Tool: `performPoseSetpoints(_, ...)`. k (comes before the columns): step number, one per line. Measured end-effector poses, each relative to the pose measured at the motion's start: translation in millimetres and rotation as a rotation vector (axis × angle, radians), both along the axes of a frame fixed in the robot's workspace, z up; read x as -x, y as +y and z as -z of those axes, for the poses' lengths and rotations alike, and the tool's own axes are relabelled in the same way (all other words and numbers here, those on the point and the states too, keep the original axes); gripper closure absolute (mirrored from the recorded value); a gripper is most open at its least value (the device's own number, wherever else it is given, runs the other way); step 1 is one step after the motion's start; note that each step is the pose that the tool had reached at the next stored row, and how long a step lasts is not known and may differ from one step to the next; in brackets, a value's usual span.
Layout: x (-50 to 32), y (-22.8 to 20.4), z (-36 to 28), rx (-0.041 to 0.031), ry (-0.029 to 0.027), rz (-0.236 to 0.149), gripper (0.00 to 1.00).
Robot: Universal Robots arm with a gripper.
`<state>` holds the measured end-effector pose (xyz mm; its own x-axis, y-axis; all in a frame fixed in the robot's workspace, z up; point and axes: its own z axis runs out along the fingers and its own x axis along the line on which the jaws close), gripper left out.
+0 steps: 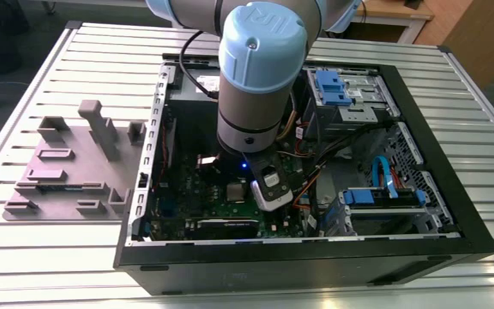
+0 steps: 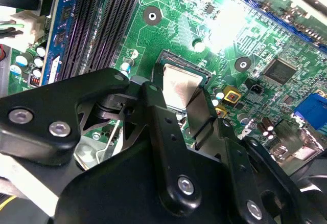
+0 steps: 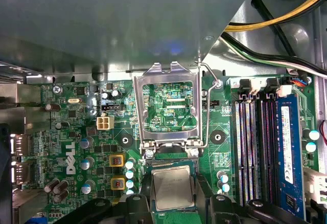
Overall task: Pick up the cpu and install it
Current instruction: 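Place the cpu into insertion slot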
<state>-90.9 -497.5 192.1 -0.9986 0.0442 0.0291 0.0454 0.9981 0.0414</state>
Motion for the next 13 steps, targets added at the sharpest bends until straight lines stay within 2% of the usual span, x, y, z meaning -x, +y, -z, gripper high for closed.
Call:
performPoseSetpoints(10, 0.1, 0.0, -0.1, 0.0001, 0.0003, 0.0, 0.55)
performPoseSetpoints(12, 0.1, -0.1, -0.2, 0.0004, 0.0002, 0.0, 0.56)
performPoseSetpoints(13, 0.1, -0.1, -0.1, 0.0003, 0.0001, 0.0, 0.6)
